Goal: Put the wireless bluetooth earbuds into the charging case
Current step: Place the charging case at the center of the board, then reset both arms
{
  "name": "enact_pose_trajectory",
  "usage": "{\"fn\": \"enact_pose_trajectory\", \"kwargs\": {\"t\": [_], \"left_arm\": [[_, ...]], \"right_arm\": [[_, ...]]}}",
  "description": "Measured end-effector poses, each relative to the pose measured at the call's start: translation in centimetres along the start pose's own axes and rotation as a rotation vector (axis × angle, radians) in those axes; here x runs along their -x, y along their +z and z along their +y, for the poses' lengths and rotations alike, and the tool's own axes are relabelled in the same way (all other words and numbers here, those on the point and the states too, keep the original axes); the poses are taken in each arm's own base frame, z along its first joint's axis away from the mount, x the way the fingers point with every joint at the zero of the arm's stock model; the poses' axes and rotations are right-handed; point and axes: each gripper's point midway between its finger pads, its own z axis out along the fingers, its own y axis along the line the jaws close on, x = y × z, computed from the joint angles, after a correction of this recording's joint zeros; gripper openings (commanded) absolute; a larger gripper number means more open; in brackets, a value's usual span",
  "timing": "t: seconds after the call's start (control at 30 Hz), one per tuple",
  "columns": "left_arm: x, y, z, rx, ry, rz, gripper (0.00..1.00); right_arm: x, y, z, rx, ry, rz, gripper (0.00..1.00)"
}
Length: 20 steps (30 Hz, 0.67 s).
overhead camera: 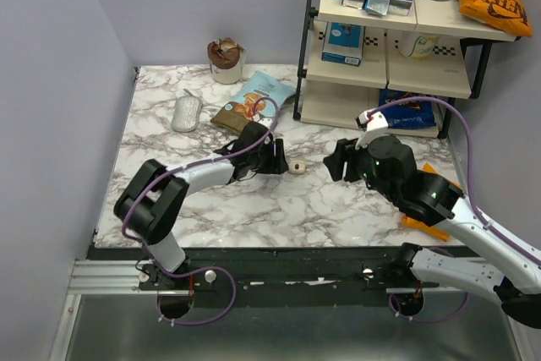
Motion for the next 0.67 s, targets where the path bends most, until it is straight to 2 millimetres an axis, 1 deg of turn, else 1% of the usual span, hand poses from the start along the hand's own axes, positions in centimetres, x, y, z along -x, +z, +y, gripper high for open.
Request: {"fn": "enact_pose_trajectory", "kwargs": {"t": [0.03,0.07,0.1,0.13,0.17,0.2,0.23,0.3,0.33,0.4,0.5,0.6,0.67], "left_arm": [[0.3,-1.2,0.3,0.023,0.007,-0.014,0.72],[0.9,-2.6,0.4,0.044,0.017,-0.04,0.74],[1.5,-3.5,0.4,0.063,0.02,-0.064,0.77],[2.4,-5.0,0.4,0.082,0.024,-0.099,0.8],[3.2,-6.0,0.3,0.099,0.026,-0.13,0.98],[4.2,-7.1,0.7,0.14,0.02,-0.176,0.99],[5.0,-8.6,0.4,0.148,0.018,-0.206,0.99],[6.3,-10.9,0.9,0.202,-0.007,-0.28,0.99],[6.9,-12.4,1.3,0.242,-0.041,-0.326,0.99],[7.6,-14.5,2.1,0.298,-0.078,-0.389,0.99],[7.9,-17.5,3.4,0.368,-0.142,-0.471,0.99],[7.7,-19.3,4.0,0.39,-0.164,-0.515,0.99],[7.6,-20.0,4.2,0.395,-0.167,-0.532,0.99]], "right_arm": [[-0.1,0.0,0.0,0.0,-0.001,0.001,0.66],[-0.1,0.1,0.0,-0.001,-0.001,0.002,0.66],[-0.2,0.1,0.0,-0.001,-0.002,0.003,0.66],[-0.3,0.2,-0.1,-0.002,-0.002,0.003,0.66],[-0.5,0.3,-0.1,-0.002,-0.002,0.004,0.67],[-0.7,0.4,-0.1,-0.002,-0.002,0.003,0.68],[-1.0,0.6,-0.2,-0.004,-0.003,0.006,0.69],[-1.8,0.9,-0.4,-0.007,-0.006,0.013,0.7],[-2.0,1.0,-0.5,-0.007,-0.006,0.013,0.71],[-2.5,1.1,-0.7,-0.011,-0.008,0.014,0.72],[-2.6,1.2,-1.0,-0.022,-0.008,0.002,0.72],[-2.3,1.2,-1.2,-0.035,-0.011,-0.014,0.72],[-2.1,1.3,-1.3,-0.042,-0.012,-0.023,0.72]]}}
